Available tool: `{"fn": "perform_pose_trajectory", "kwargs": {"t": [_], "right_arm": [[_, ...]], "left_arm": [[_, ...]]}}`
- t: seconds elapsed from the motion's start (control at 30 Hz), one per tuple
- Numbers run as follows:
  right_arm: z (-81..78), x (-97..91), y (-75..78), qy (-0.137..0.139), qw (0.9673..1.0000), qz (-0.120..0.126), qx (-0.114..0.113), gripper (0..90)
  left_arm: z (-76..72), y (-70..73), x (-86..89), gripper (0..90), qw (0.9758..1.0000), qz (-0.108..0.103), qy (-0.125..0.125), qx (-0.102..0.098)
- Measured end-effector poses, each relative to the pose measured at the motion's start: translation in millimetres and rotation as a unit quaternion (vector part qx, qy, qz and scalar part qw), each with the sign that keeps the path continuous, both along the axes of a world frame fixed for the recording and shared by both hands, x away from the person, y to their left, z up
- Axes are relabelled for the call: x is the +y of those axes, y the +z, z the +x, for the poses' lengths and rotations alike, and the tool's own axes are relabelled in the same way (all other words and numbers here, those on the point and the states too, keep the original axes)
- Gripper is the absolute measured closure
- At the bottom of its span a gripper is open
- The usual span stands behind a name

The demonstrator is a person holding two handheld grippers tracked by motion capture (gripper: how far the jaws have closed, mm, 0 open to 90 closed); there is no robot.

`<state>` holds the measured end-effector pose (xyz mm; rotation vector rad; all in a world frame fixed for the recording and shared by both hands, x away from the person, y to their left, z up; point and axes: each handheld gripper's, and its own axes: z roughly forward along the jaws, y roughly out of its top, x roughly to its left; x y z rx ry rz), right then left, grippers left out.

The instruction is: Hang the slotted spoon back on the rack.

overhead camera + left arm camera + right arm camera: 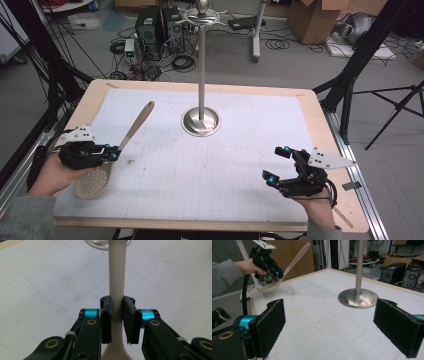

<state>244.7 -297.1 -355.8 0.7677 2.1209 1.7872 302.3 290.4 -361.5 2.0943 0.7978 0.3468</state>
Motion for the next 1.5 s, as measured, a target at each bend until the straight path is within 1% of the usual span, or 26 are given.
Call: {"fn": "perform_pose_trajectory", "kwargs": {"t": [0.1,0.13,0.2,0.23,0.3,0.37,0.43,0.5,0.53,0.6,0.63,0.7,0.73,0.77,0.83,0.93,0.97,1.03,1.1,1.17,1.2,1.23,1.27,1.33,1.5], "right_arm": [[-0.1,-0.3,-0.1,0.0,1.0,0.0,-0.001,9.6],[-0.1,-0.5,-0.1,0.0,1.0,0.0,-0.002,9.6],[-0.2,-1.4,0.0,0.0,1.0,0.001,-0.003,9.6],[-0.9,-1.6,0.2,0.0,1.0,0.003,0.0,9.6],[-1.0,-2.8,0.3,0.0,1.0,0.004,-0.002,9.6],[-1.5,-3.9,0.4,-0.001,1.0,0.006,-0.001,9.6],[-1.4,-5.2,0.5,-0.003,1.0,0.007,-0.003,9.6],[-1.4,-6.1,0.5,-0.004,1.0,0.008,-0.004,9.6],[-1.3,-6.5,0.5,-0.004,0.9999,0.008,-0.005,9.6],[-1.8,-6.9,0.5,-0.004,0.9999,0.01,-0.001,9.6],[-1.5,-7.1,0.4,-0.004,0.9999,0.01,-0.003,9.6],[-0.9,-7.2,0.1,-0.004,0.9999,0.01,-0.004,9.6],[-0.5,-7.1,-0.1,-0.004,0.9999,0.009,-0.005,9.6],[-0.5,-6.9,-0.3,-0.004,0.9999,0.009,-0.003,9.6],[-0.2,-6.5,-0.7,-0.004,0.9999,0.009,-0.002,9.6],[-1.0,-6.3,-0.7,-0.003,1.0,0.007,-0.002,9.6],[-2.0,-6.2,-0.6,-0.002,1.0,0.008,-0.001,9.6],[-3.3,-6.8,-0.6,-0.003,1.0,0.006,-0.005,9.6],[-5.6,-7.8,-0.4,-0.005,1.0,0.007,-0.003,9.6],[-7.2,-8.9,-0.6,-0.008,0.9999,0.006,-0.003,9.6],[-8.4,-9.2,-0.7,-0.008,1.0,0.006,0.0,9.6],[-9.2,-9.5,-0.8,-0.01,0.9999,0.006,0.0,9.6],[-9.3,-10.0,-1.1,-0.011,0.9999,0.005,-0.005,9.6],[-11.4,-10.2,-1.3,-0.012,0.9999,0.004,0.001,9.6],[-13.9,-11.0,-1.5,-0.014,0.9999,0.002,-0.002,9.6]], "left_arm": [[1.9,4.4,-2.7,77.6,0.9998,-0.02,-0.002,-0.005],[2.4,5.9,-3.0,77.6,0.9995,-0.03,-0.002,-0.005],[3.5,8.7,-3.0,77.6,0.9987,-0.049,0.0,-0.01],[4.4,9.9,-2.9,77.7,0.9983,-0.056,-0.003,-0.014],[5.1,12.5,-3.8,77.6,0.9974,-0.069,-0.006,-0.021],[6.1,15.2,-5.0,77.6,0.9968,-0.075,-0.009,-0.027],[7.7,18.0,-6.5,77.6,0.9967,-0.074,-0.011,-0.032],[9.7,20.3,-7.8,77.6,0.996,-0.083,-0.008,-0.032],[10.7,21.4,-8.3,77.6,0.9959,-0.084,-0.007,-0.035],[12.7,23.3,-9.6,77.6,0.9953,-0.089,-0.007,-0.037],[13.4,24.2,-9.5,77.6,0.9955,-0.086,-0.008,-0.039],[14.7,25.6,-11.0,77.6,0.9952,-0.088,-0.004,-0.042],[15.6,26.8,-10.8,77.6,0.9955,-0.085,-0.007,-0.042],[15.9,28.0,-11.4,77.6,0.9954,-0.085,-0.003,-0.043],[17.5,30.2,-12.0,77.6,0.9954,-0.086,-0.002,-0.041],[20.0,33.1,-13.7,77.6,0.996,-0.082,0.003,-0.037],[20.7,33.9,-14.3,77.6,0.996,-0.081,0.002,-0.038],[22.2,35.5,-15.8,77.6,0.9958,-0.083,0.005,-0.039],[24.2,37.5,-16.4,77.6,0.9955,-0.085,0.006,-0.041],[25.8,39.5,-17.6,77.6,0.9948,-0.092,0.006,-0.044],[26.7,40.9,-17.4,77.6,0.9949,-0.09,0.004,-0.045],[27.5,42.4,-17.7,77.6,0.9944,-0.095,0.005,-0.046],[28.3,43.9,-17.9,77.6,0.994,-0.099,0.004,-0.047],[29.3,48.0,-18.5,77.6,0.9936,-0.101,0.003,-0.051],[31.2,60.6,-20.9,77.6,0.9927,-0.106,-0.001,-0.057]]}}
